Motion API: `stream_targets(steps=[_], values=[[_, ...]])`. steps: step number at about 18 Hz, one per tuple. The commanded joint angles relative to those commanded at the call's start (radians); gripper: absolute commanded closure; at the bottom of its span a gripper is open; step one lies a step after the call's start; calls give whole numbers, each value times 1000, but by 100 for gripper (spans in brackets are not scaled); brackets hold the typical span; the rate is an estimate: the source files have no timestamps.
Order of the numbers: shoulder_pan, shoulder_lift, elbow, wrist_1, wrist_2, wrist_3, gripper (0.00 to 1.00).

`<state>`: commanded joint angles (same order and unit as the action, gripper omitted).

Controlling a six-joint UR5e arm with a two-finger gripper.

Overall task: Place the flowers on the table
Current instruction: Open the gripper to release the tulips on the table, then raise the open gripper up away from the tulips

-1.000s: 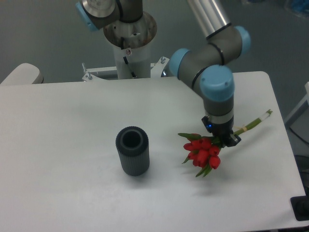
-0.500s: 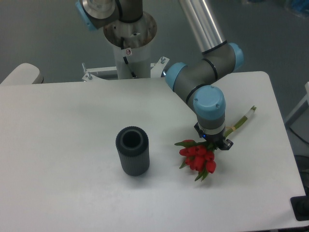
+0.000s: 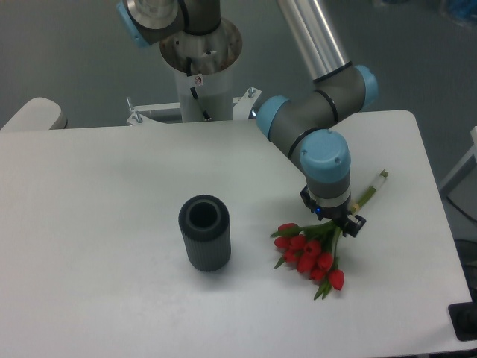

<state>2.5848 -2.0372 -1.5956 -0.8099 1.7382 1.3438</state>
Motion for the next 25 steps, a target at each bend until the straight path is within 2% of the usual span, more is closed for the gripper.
stream_targets(steps=[3,6,8,13,16,20,25], values=[[-23,3,81,-3,-37,-9,0],[-46,-12,196,-34,-101,-46,0],[-46,-17,238,-46,-149,-49,0],[-15,-23,296,-52,-339,-97,0],[-5,-24,328,-100,-379,-97,0],[26,-38,382,-149,-514,-100,0],[37,-40,387,-152,-554,-100,0]])
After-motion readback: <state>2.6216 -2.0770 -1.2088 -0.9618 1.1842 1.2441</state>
